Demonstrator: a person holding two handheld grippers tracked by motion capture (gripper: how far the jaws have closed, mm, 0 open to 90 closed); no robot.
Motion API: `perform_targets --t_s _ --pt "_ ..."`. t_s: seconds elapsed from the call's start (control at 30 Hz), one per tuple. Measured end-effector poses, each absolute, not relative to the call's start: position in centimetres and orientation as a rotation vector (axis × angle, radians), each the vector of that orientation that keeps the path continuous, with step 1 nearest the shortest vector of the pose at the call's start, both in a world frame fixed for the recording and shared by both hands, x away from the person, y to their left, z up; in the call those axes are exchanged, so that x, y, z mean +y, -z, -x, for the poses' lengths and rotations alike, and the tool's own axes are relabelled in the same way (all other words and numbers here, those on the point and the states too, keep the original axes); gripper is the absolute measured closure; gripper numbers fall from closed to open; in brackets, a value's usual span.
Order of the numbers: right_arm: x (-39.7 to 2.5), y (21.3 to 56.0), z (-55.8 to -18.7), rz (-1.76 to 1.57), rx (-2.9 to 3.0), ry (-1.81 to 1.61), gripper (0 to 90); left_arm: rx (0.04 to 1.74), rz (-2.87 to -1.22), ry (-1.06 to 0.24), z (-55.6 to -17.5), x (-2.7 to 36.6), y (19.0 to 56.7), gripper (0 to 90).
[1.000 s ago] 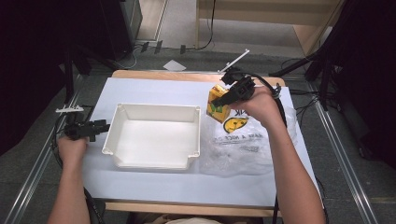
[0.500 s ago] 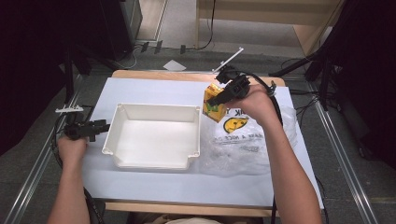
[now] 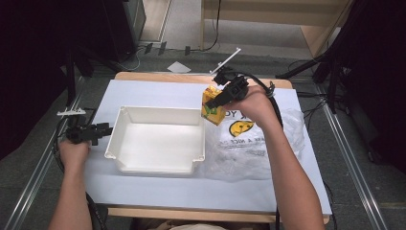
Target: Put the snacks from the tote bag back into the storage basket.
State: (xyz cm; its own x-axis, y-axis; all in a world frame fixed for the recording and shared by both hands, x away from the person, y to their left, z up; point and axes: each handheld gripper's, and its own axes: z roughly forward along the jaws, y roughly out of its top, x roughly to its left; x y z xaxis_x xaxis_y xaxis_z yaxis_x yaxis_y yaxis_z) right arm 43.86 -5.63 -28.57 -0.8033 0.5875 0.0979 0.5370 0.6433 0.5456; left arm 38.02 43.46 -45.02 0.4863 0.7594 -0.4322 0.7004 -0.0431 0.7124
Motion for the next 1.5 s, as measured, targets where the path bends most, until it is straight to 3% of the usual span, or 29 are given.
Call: perform_targets --t_s 1.5 --pt "0.5 30.1 -44.7 -0.85 2.836 -0.862 52.3 1.237 -1.746 -0.083 -37.9 43.8 45.0 26.0"
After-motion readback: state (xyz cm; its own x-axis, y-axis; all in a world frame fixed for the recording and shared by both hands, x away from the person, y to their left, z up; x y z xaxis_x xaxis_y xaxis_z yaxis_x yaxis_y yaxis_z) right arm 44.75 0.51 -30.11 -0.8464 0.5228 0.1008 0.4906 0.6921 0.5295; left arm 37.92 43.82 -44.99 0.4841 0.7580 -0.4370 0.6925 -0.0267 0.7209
